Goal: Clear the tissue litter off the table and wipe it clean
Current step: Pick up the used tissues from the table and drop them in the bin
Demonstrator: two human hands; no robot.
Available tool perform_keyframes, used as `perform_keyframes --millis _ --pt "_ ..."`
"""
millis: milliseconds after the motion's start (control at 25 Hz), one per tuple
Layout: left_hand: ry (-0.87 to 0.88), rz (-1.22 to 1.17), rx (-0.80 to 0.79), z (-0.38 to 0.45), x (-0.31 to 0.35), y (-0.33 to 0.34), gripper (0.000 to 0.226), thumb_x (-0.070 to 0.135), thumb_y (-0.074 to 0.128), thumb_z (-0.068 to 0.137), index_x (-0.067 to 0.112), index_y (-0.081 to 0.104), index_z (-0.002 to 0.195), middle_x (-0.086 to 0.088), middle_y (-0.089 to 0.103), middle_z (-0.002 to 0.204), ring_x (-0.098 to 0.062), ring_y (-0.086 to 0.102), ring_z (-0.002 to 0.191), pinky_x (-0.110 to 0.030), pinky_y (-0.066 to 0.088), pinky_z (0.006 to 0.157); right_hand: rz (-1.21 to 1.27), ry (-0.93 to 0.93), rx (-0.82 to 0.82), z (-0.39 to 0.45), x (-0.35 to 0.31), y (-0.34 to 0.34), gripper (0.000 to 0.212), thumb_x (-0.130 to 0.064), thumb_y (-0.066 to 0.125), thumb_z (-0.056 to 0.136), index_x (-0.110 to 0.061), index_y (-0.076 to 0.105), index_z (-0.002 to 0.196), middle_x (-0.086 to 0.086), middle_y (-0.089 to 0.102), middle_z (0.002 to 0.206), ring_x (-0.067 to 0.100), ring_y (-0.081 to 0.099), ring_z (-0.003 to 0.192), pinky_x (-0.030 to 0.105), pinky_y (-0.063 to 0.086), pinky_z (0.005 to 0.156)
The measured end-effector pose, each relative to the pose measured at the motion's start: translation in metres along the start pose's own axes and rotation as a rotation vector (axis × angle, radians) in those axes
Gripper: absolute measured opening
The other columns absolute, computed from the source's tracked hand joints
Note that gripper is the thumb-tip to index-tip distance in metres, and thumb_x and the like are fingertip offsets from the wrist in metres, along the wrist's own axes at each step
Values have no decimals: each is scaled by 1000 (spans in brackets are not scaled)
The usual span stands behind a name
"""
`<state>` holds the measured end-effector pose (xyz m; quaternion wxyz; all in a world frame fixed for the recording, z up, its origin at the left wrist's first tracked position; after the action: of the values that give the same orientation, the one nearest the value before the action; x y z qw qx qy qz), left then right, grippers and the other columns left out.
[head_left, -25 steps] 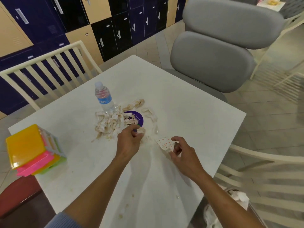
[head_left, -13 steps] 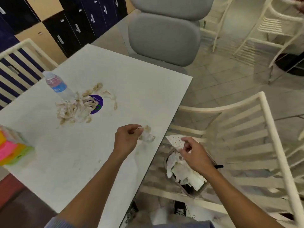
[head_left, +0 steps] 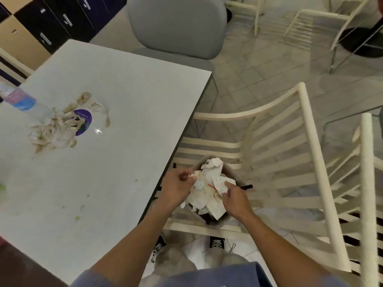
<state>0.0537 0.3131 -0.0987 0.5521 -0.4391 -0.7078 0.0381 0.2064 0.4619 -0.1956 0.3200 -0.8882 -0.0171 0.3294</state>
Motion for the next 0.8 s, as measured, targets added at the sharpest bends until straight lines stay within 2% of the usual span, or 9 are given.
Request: perform_keyframes --millis 120,200,320,480,560,680,800 --pt "-14 117 8 5 -11 21 20 23 69 86 16 72 104 3 70 93 -4 62 82 -9 46 70 -14 -20 -44 14 -4 2 48 -12 49 95 -9 41 142 13 49 141 28 45 130 32 37 104" --pt "-23 197 -3 7 -15 36 25 21 66 89 14 69 113 -2 70 105 -10 63 90 -15 47 78 -7 -34 -58 20 -8 0 48 -12 49 96 -10 40 144 11 46 144 27 43 132 32 36 106" --pt "-30 313 -84 10 -27 59 35 21 62 92 15 62 126 -5 64 125 -19 61 110 -33 50 96 -16 -70 -19 20 -8 -12 54 -17 55 94 -16 37 145 9 49 141 26 48 127 34 41 103" --pt "1 347 -78 7 -28 57 51 32 64 88 21 51 137 -6 60 130 -23 57 117 -40 50 97 -31 -82 129 4 -11 -39 48 -26 54 93 -22 42 140 9 50 128 27 54 114 35 44 92" --pt "-19 311 -123 3 -27 52 64 43 69 80 26 48 138 -2 60 127 -22 56 117 -40 49 96 -18 -137 147 -2 -27 -41 43 -25 54 92 -25 47 135 6 53 121 24 55 108 35 45 90" --pt "-11 250 -139 -2 -20 32 78 59 74 66 32 48 134 8 60 125 -16 57 116 -32 49 89 5 -224 161 -6 -63 -38 40 -24 54 90 -25 50 130 2 56 120 21 55 107 37 46 93" --pt "19 250 -107 -3 -8 -3 75 61 72 70 31 49 134 8 58 127 -14 55 115 -28 43 87 0 -299 144 -9 -109 -30 36 -21 54 91 -26 53 127 -2 55 112 15 52 102 31 44 88"
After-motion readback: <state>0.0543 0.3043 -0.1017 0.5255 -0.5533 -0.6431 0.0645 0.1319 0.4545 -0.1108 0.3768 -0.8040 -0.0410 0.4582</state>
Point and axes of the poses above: each hand's wrist, its own z-axis towards the middle knuckle, its own y-axis out of the palm, x = y × z, the point moved 10 cm from there along z, towards the middle knuckle
